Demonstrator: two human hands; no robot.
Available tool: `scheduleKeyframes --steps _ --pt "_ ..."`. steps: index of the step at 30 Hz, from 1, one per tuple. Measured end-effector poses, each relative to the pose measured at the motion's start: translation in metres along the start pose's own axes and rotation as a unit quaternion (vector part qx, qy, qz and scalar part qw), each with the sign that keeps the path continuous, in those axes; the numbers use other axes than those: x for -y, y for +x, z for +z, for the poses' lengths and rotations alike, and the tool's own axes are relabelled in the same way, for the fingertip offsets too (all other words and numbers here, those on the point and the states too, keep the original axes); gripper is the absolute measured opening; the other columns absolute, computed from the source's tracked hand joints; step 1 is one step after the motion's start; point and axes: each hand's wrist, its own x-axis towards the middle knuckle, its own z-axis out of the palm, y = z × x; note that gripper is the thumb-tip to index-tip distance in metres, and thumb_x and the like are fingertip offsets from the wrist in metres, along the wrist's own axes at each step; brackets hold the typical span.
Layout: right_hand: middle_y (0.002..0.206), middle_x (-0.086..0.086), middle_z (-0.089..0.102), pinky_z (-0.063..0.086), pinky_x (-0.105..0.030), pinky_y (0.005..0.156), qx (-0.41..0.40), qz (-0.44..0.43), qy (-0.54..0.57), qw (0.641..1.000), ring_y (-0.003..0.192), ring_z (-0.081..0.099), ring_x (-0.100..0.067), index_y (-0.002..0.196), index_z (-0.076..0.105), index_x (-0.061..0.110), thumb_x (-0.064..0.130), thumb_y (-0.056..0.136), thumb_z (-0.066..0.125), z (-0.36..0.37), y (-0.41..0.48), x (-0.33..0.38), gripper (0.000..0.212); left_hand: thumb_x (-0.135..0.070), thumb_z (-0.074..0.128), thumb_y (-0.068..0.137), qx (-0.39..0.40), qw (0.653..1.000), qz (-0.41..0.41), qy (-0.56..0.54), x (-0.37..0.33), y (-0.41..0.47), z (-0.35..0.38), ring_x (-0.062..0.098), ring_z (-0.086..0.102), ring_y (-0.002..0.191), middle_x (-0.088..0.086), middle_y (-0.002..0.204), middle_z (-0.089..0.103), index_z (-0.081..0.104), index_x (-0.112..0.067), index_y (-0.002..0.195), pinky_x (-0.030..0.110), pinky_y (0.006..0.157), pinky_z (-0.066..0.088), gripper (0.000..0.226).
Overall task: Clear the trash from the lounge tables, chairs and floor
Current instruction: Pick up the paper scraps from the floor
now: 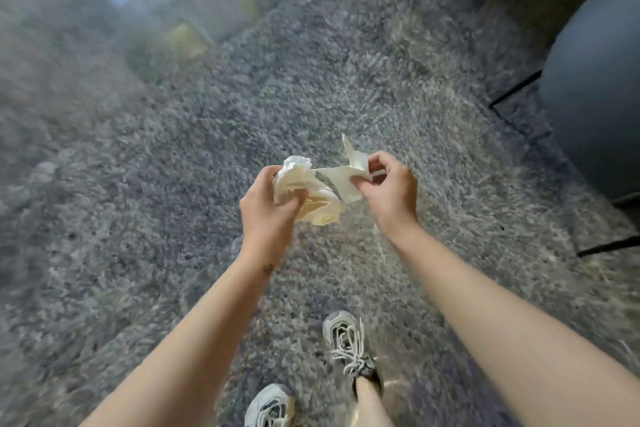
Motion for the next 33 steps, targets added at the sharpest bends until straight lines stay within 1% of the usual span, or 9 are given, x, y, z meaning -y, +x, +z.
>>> scheduleKeyframes --steps 2,6,10,14,16,20,24,28,33 --pt "0.067 0.009 0.058 0.04 -0.022 0.058 0.016 -0.029 0.008 0.999 0.057 0.049 0.001 0.075 0.059 0.017 0.009 0.073 0.074 -0.006 0.002 0.065 0.018 -0.008 0.074 0.073 -0.041 0.999 0.015 -0.007 -0.041 0.005 -0.043 -0.016 0.051 0.065 -0.018 0.074 0.057 0.06 -0.019 0.09 0.003 0.059 0.036 0.025" --pt "0.068 0.008 0.059 0.036 -0.019 0.054 0.054 -0.097 0.017 0.994 0.056 0.052 0.001 0.074 0.057 0.019 0.011 0.074 0.074 -0.009 -0.004 0.2 0.019 -0.01 0.077 0.072 -0.125 0.991 0.031 -0.017 -0.117 0.003 -0.142 -0.013 0.053 0.065 -0.02 0.073 0.058 0.058 -0.024 0.086 0.005 0.058 0.036 0.027" --pt "0.071 0.004 0.062 0.037 -0.02 0.055 0.118 -0.173 0.021 0.978 0.061 0.057 -0.009 0.076 0.06 0.017 0.015 0.075 0.074 0.007 -0.028 0.321 0.015 -0.009 0.077 0.073 -0.2 0.979 0.027 -0.026 -0.17 -0.015 -0.244 0.013 0.06 0.074 -0.003 0.079 0.065 0.063 -0.013 0.095 0.024 0.067 0.045 0.026" --pt "0.072 0.003 0.063 0.038 -0.022 0.058 0.178 -0.249 0.038 0.951 0.068 0.063 -0.015 0.073 0.056 0.02 0.013 0.075 0.073 0.042 -0.075 0.431 0.019 -0.007 0.076 0.074 -0.3 0.953 0.023 -0.02 -0.202 -0.055 -0.354 0.005 0.057 0.069 -0.004 0.081 0.063 0.063 -0.012 0.099 0.009 0.059 0.04 0.028" --pt "0.074 0.002 0.063 0.042 -0.025 0.061 0.222 -0.276 0.047 0.934 0.071 0.064 -0.019 0.073 0.056 0.021 0.01 0.074 0.072 0.067 -0.108 0.479 0.02 -0.007 0.076 0.074 -0.349 0.937 0.016 -0.016 -0.207 -0.082 -0.411 0.01 0.058 0.07 -0.001 0.083 0.064 0.062 -0.01 0.1 0.012 0.058 0.04 0.029" --pt "0.065 0.007 0.058 0.044 -0.02 0.059 0.326 -0.339 0.062 0.88 0.066 0.057 -0.017 0.065 0.05 0.024 0.002 0.07 0.07 0.126 -0.192 0.557 0.03 -0.008 0.076 0.074 -0.461 0.887 -0.006 0.02 -0.199 -0.152 -0.517 0.018 0.055 0.074 0.003 0.086 0.063 0.061 -0.005 0.102 0.02 0.058 0.035 0.032" --pt "0.072 0.002 0.06 0.046 -0.031 0.064 0.425 -0.402 0.032 0.81 0.072 0.059 -0.02 0.059 0.045 0.027 0.005 0.07 0.07 0.19 -0.298 0.611 0.036 -0.011 0.078 0.074 -0.553 0.831 -0.056 0.035 -0.171 -0.234 -0.604 0.023 0.058 0.083 0.009 0.095 0.066 0.06 -0.003 0.109 0.027 0.066 0.04 0.04" --pt "0.063 0.02 0.05 0.035 -0.007 0.05 0.471 -0.472 0.031 0.745 0.06 0.05 -0.007 0.068 0.051 0.025 0.009 0.07 0.071 0.253 -0.419 0.649 0.025 -0.014 0.079 0.073 -0.628 0.77 -0.089 0.06 -0.131 -0.317 -0.686 0.015 0.052 0.081 0.0 0.093 0.06 0.061 -0.005 0.111 0.011 0.058 0.032 0.044" --pt "0.067 0.017 0.051 0.036 -0.008 0.05 0.537 -0.51 0.015 0.672 0.066 0.051 -0.012 0.077 0.054 0.018 0.007 0.073 0.07 0.336 -0.575 0.68 0.019 -0.016 0.078 0.074 -0.695 0.702 -0.135 0.071 -0.071 -0.425 -0.791 0.014 0.052 0.083 -0.001 0.096 0.059 0.06 -0.006 0.114 0.009 0.058 0.032 0.046"
